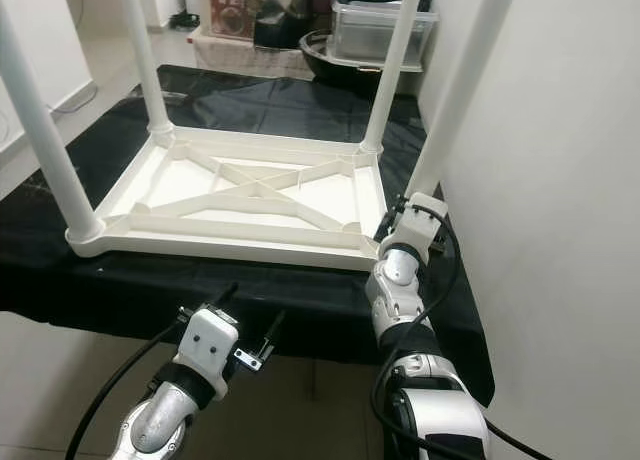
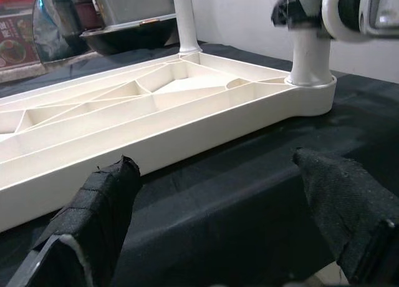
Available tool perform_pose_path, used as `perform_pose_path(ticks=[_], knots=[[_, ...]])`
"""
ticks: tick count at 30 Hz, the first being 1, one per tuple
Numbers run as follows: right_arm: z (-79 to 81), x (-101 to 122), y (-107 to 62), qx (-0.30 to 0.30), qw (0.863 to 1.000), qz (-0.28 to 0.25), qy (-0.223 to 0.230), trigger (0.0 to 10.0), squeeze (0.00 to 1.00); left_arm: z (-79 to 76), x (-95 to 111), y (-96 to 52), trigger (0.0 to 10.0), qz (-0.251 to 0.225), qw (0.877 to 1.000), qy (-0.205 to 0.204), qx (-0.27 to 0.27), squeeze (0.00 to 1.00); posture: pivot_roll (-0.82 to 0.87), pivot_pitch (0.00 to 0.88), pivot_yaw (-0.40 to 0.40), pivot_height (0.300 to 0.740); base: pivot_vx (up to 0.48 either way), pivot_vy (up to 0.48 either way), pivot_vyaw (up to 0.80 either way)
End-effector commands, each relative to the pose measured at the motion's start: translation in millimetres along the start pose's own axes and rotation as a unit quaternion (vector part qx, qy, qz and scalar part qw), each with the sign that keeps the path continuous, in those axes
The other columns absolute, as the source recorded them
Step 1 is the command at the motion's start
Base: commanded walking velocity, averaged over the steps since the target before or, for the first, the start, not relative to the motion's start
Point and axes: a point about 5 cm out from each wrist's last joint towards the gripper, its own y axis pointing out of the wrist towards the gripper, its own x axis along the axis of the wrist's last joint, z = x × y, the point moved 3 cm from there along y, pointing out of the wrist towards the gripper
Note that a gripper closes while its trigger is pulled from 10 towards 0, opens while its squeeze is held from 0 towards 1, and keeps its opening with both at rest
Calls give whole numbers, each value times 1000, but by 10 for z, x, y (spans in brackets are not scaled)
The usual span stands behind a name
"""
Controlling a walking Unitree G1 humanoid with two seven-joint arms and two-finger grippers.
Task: Building children table
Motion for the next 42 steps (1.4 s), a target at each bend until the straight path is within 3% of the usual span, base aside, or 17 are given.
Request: perform_pose_path(ticks=[1,7,10,13,16,18,21,23,25,37,42], knots=[[7,-30,-34,5,1000,1,1,10000,0,-10,-42,-4,10000,9,1000,0,-3,0,94,69,-78,740,0,0,0],[-111,-152,-225,19,1000,7,-7,10000,0,3,-58,3,10000,12,1000,-1,-3,0,82,66,-76,740,0,0,0],[-175,-303,-428,49,998,28,-7,10000,0,15,-88,10,10000,17,1000,-5,-2,0,75,60,-73,740,0,0,0],[-184,-343,-506,64,997,35,-5,10000,0,18,-100,17,10000,20,1000,-4,-3,0,75,60,-73,740,0,0,0],[-126,-412,-638,117,992,33,-27,10000,0,38,-127,20,10000,29,1000,-3,0,0,74,56,-67,740,0,0,0],[-62,-522,-823,185,980,31,-72,10000,0,62,-152,18,10000,39,999,-3,4,0,75,56,-67,740,0,0,0],[-32,-567,-914,215,971,29,-95,10000,0,76,-168,14,10000,46,999,-5,6,0,76,55,-66,740,0,0,0],[-19,-668,-1134,251,959,35,-127,10000,0,145,-273,-29,10000,85,996,-25,29,0,63,57,-59,740,0,0,0],[-16,-688,-1215,264,955,36,-129,10000,0,168,-326,-51,10000,104,993,-32,39,0,62,57,-60,740,0,0,0],[-48,-748,-1296,277,951,68,-116,10000,0,181,-352,-64,10000,108,992,-55,47,0,65,42,-62,740,0,0,0],[-67,-760,-1295,274,952,75,-115,10000,0,168,-371,-63,10000,115,991,-55,44,0,67,34,-63,740,0,472,0]])
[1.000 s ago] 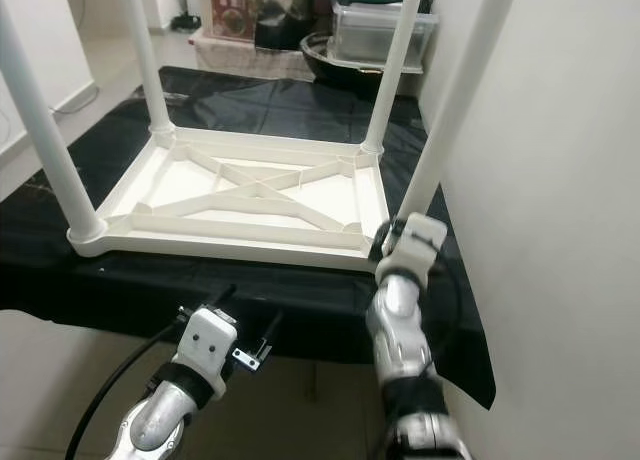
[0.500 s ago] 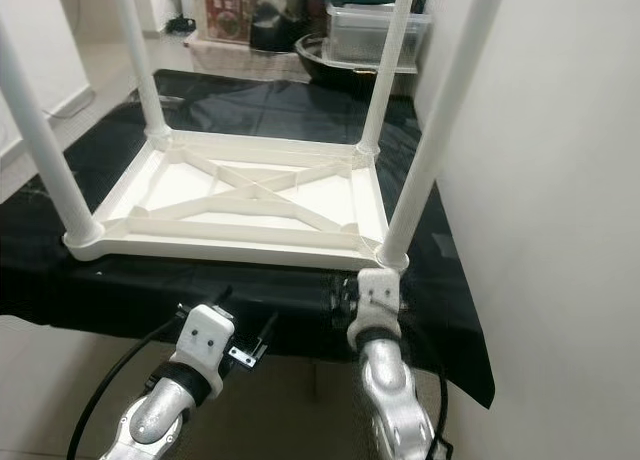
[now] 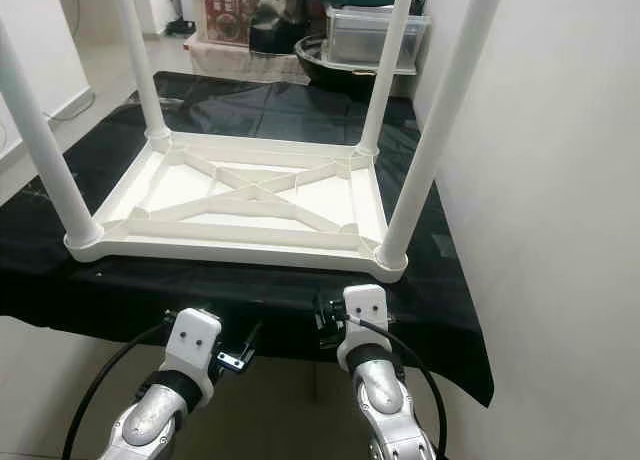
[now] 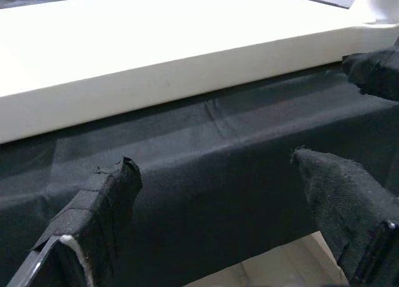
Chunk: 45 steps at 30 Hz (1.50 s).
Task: Building children table
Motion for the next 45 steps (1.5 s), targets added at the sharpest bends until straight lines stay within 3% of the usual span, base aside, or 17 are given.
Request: perform_pose_path(ticks=[1,33,42,45], knots=[[4,-51,-26,2,1000,16,3,10000,0,-1,-75,-2,10000,21,1000,-8,0,0,67,30,-65,740,0,472,0],[31,-57,-2,21,999,30,15,10000,0,-41,-63,-14,10000,23,999,-19,-18,0,67,44,-67,740,0,474,0],[55,-27,-5,37,999,23,25,10000,0,-42,-48,-25,10000,22,999,-20,-17,0,70,56,-68,740,335,342,0],[122,94,-9,76,997,-8,32,10000,0,-41,-45,-32,10000,23,999,-21,-16,0,72,64,-69,740,397,99,0]])
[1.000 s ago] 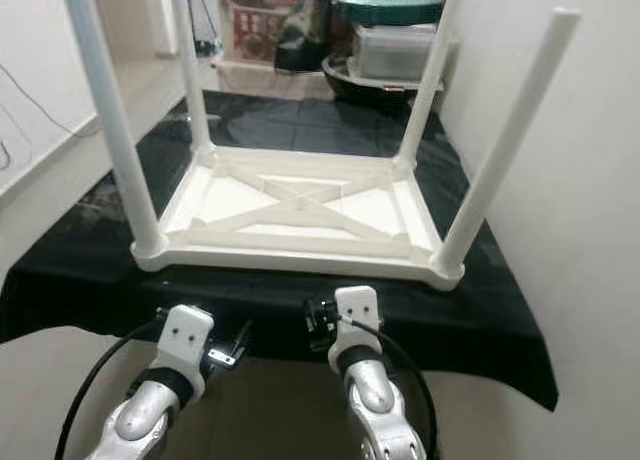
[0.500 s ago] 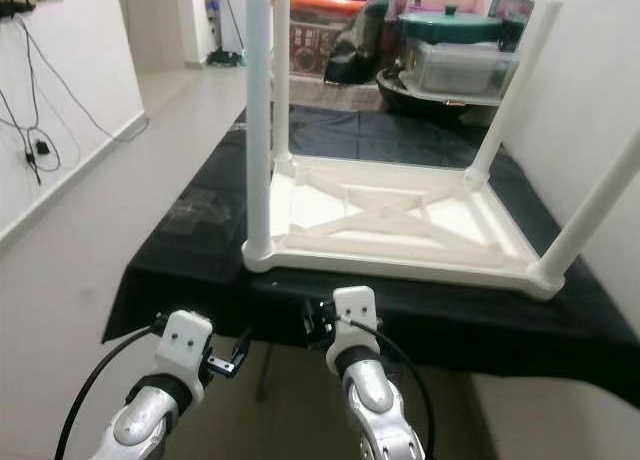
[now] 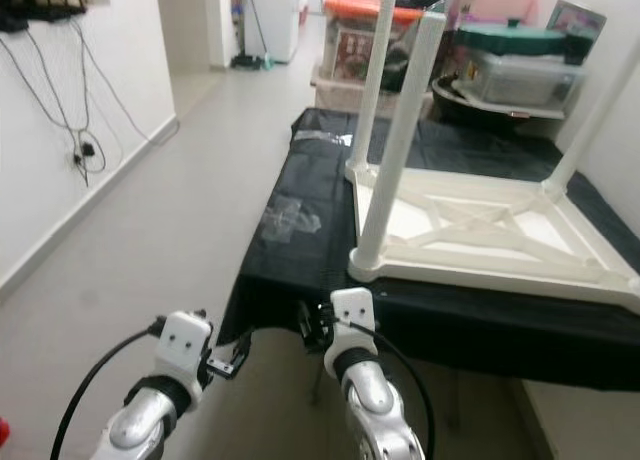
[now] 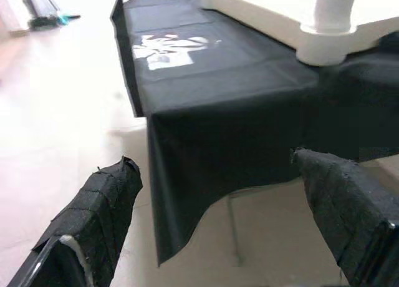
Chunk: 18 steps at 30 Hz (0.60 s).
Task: Building children table
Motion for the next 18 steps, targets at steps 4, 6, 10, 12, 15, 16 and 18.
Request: perform_pose_path(ticks=[4,6,10,12,15,16,18], knots=[[112,207,22,46,998,-51,13,10000,0,34,-19,-26,10000,7,1000,-3,5,0,72,68,-69,740,367,0,0],[100,237,32,46,997,-57,11,10000,0,38,-18,-35,10000,7,1000,-6,8,0,73,73,-72,740,0,0,0],[110,288,50,48,997,-64,10,10000,0,36,-12,-44,10000,7,1000,-13,7,0,74,78,-73,740,0,0,0],[123,337,70,48,996,-72,8,10000,0,32,-12,-47,10000,7,1000,-13,6,0,75,83,-74,740,0,0,0],[128,424,116,41,996,-84,7,10000,0,22,-3,-52,10000,5,1000,-16,3,0,74,86,-72,740,0,0,0],[128,424,116,41,996,-84,7,10000,0,22,-3,-52,10000,5,1000,-16,3,0,74,86,-72,740,0,0,0],[79,525,217,16,995,-94,2,10000,0,20,9,-56,10000,5,1000,-13,4,0,79,91,-77,740,0,0,0]])
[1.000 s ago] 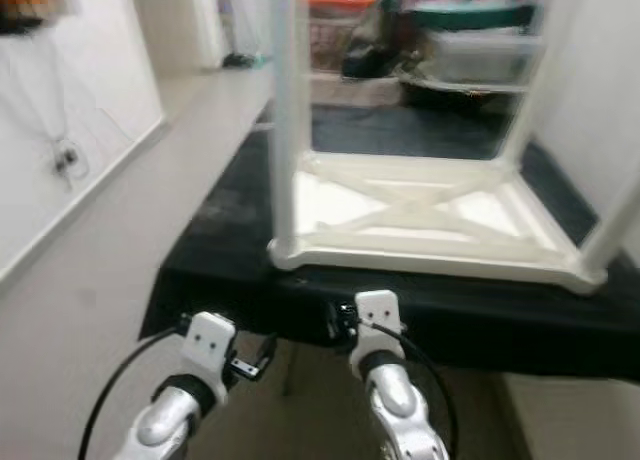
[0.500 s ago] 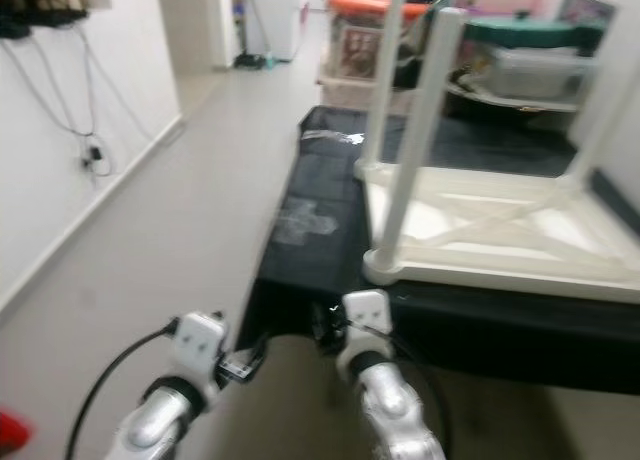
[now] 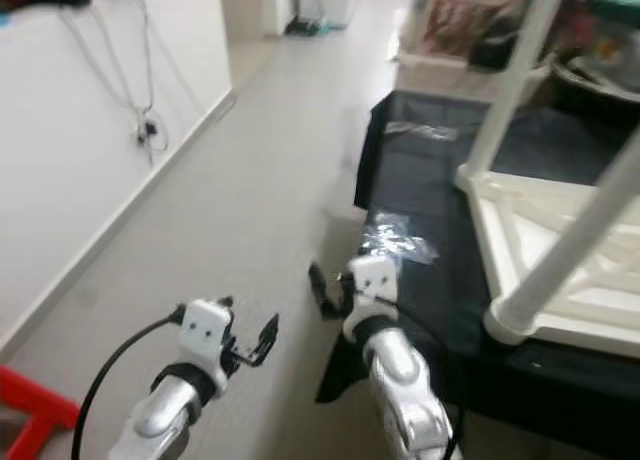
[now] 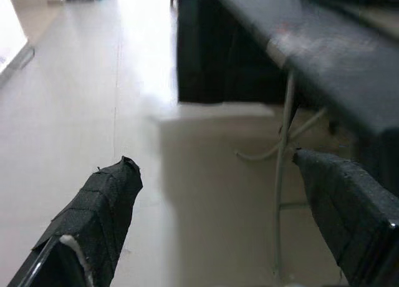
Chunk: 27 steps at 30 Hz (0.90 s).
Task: Building children table
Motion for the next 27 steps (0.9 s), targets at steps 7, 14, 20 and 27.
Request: perform_pose_path(ticks=[7,14,20,27], knots=[[-42,-87,3,-15,1000,14,-7,10000,0,-41,-37,-29,10000,12,1000,4,-7,0,83,96,-81,740,124,-134,0],[-5,-134,-35,-14,1000,19,-6,10000,0,-36,-47,-35,10000,15,1000,-2,-6,0,80,92,-76,740,331,-344,0],[18,-137,-9,-11,1000,19,-13,10000,0,0,-51,-32,10000,15,1000,-10,7,0,81,84,-79,740,157,-111,0],[28,-112,18,-9,1000,13,-13,10000,0,-1,-59,-30,10000,18,1000,-12,6,0,83,80,-81,740,0,0,0]])
